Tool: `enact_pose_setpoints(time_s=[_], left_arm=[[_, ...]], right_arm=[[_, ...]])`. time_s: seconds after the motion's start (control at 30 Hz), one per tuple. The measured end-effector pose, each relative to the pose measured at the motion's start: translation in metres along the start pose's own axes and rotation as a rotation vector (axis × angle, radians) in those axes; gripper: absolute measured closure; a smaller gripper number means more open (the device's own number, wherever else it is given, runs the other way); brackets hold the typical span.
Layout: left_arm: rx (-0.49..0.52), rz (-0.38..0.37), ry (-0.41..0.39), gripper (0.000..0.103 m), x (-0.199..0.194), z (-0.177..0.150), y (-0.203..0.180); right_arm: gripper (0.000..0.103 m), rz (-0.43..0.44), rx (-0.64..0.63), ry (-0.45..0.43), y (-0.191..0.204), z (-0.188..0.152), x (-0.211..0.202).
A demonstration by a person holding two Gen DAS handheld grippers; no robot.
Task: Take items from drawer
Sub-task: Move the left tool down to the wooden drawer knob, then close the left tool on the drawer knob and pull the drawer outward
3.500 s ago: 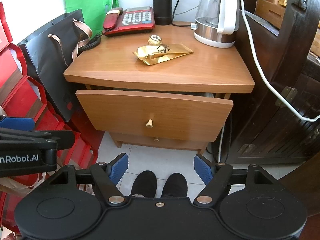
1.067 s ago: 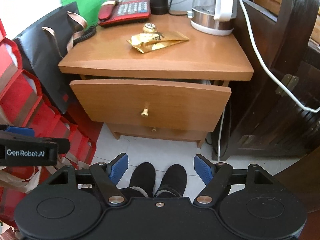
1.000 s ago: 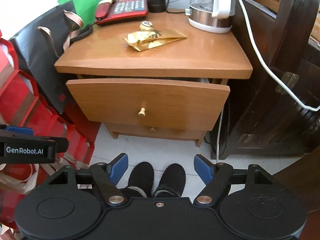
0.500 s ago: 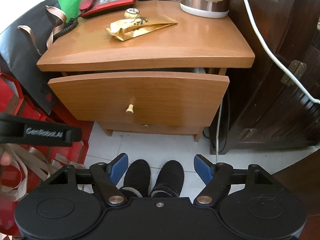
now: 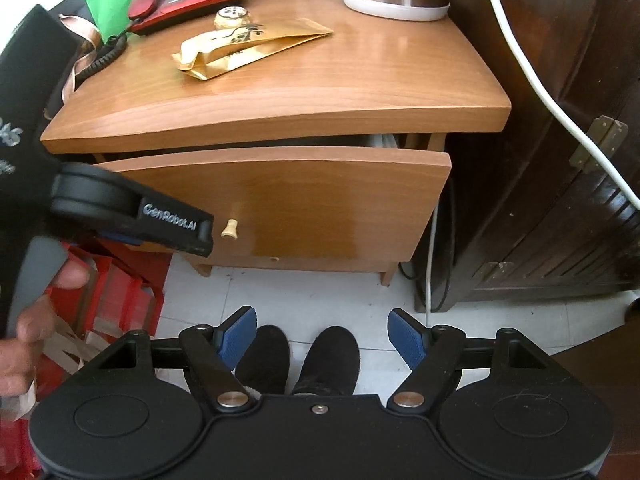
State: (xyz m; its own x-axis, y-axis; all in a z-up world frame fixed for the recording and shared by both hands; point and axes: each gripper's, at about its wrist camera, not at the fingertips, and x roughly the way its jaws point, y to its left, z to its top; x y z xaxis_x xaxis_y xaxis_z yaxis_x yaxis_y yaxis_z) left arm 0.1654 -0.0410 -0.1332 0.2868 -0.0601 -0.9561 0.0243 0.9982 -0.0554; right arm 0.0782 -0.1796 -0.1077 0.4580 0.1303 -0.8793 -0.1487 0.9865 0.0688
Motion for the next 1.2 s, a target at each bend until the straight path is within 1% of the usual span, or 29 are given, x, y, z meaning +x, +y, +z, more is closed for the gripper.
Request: enact_pose_setpoints(time_s=[0.13, 0.3, 0.5, 0.63, 0.7, 0.73, 0.77, 0.93, 1.0, 1.07, 1.2], left_arm=[[0.001, 0.004, 0.016, 0.038, 0.013, 0.009, -0.003], [-0.015, -0.013, 0.041, 0.041, 0.027, 0.019, -0.003], [-0.029, -0.016, 0.05, 0.042, 0.037, 0.026, -0.005], [-0.056, -0.025, 0.069, 0.043, 0.041, 0.029, -0.004], [-0.064, -0.022, 0.073, 0.047, 0.043, 0.03, -0.004], [-0.068, -0.023, 0.077, 0.053, 0.044, 0.03, -0.004], [-0.075, -0.024, 0.081, 0.056, 0.045, 0.03, -0.004], [-0.136, -0.025, 0.093, 0.059, 0.048, 0.032, -0.002], [-0.156, -0.038, 0.099, 0.067, 0.051, 0.032, -0.001], [-0.175, -0.052, 0.104, 0.08, 0.052, 0.032, -0.001], [-0.193, -0.051, 0.11, 0.081, 0.054, 0.031, -0.002]], right_arm=[[0.032, 0.001, 0.008, 0.003, -0.004, 0.002, 0.005], [0.032, 0.0, 0.011, 0.011, -0.007, 0.003, 0.011], [0.032, 0.003, 0.016, 0.017, -0.011, 0.003, 0.016], [0.032, 0.003, 0.02, 0.021, -0.012, 0.002, 0.018], [0.032, 0.003, 0.02, 0.022, -0.013, 0.002, 0.019], [0.032, 0.003, 0.02, 0.022, -0.014, 0.002, 0.02], [0.032, 0.002, 0.021, 0.024, -0.014, 0.002, 0.02], [0.032, -0.001, 0.014, 0.022, -0.015, 0.003, 0.02], [0.032, -0.002, 0.013, 0.021, -0.016, 0.003, 0.019], [0.032, -0.004, 0.011, 0.022, -0.017, 0.003, 0.02], [0.032, -0.003, 0.012, 0.023, -0.017, 0.003, 0.02]])
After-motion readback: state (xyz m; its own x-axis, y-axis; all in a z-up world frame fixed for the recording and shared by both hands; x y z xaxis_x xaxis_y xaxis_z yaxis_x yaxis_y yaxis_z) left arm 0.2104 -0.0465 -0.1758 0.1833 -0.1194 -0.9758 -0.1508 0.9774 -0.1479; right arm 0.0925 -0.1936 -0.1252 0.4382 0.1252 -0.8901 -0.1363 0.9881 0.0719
